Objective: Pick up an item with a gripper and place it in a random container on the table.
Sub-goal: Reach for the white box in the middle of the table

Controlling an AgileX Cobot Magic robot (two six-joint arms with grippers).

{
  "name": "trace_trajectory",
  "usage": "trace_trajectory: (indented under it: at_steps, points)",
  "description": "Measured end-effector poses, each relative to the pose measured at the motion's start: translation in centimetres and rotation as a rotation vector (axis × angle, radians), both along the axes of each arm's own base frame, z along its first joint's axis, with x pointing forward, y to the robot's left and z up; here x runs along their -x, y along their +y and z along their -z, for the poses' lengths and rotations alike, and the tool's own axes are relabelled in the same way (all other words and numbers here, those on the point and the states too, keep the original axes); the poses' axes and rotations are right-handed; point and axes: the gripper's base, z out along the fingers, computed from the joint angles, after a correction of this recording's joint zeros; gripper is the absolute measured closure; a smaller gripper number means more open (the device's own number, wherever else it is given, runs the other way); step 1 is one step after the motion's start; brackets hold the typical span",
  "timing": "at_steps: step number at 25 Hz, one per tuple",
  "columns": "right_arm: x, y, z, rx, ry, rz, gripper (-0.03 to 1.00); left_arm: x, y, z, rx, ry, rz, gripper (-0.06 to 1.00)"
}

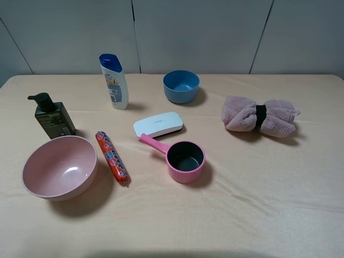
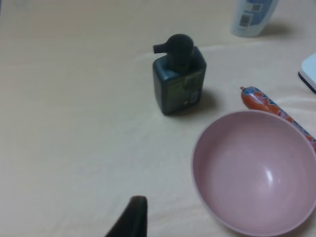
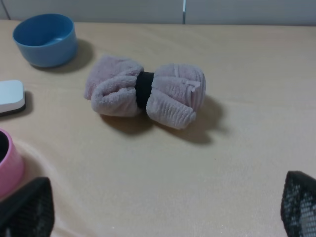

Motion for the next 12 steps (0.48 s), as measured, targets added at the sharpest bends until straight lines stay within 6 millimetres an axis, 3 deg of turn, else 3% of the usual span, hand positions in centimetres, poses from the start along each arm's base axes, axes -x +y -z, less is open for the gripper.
trace_trajectory:
  at_steps: [12]
  points:
    - [0.0, 0.0, 0.0, 0.0, 0.0, 0.0, 0.27, -7.3, -1.3, -1.7, 0.01, 0.156, 0.129, -0.04]
